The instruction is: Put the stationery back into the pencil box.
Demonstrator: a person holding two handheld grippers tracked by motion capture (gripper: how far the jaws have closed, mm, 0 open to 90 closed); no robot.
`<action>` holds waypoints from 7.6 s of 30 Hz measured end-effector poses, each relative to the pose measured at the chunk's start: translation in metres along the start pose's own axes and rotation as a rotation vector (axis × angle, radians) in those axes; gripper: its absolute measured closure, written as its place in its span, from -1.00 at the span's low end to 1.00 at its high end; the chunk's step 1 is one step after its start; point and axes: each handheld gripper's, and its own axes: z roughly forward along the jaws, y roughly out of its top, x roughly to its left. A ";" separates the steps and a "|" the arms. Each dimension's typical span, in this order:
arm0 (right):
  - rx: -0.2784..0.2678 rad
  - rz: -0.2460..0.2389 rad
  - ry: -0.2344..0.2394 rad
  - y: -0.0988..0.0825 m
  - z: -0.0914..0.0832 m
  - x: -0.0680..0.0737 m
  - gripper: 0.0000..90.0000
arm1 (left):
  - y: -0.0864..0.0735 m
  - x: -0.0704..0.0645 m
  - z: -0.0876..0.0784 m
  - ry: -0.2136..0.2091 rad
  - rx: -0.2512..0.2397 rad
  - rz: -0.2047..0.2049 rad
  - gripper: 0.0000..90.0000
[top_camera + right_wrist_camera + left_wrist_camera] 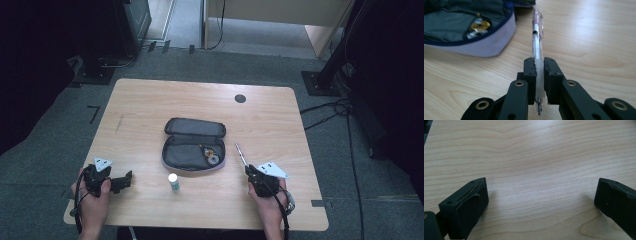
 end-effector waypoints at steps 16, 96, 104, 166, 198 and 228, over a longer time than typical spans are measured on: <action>-0.011 -0.129 0.160 0.038 0.006 0.040 0.81 | 0.000 0.000 0.000 0.000 0.000 0.000 -1.00; -0.032 -0.182 0.547 0.065 0.038 0.125 0.31 | 0.000 0.000 0.000 0.000 0.000 0.000 -1.00; -0.053 -0.160 0.597 0.060 0.031 0.134 0.19 | 0.000 0.000 0.000 0.000 0.000 0.000 -1.00; -0.102 -0.232 0.536 0.059 0.026 0.144 0.46 | 0.000 0.000 0.000 0.000 0.000 0.001 -1.00; -0.164 -0.176 0.452 0.081 0.013 0.111 0.46 | 0.000 0.000 0.000 0.000 0.000 0.000 -1.00; -0.151 -0.134 0.327 0.080 0.058 0.090 0.46 | 0.000 0.000 0.000 0.000 0.000 0.000 -1.00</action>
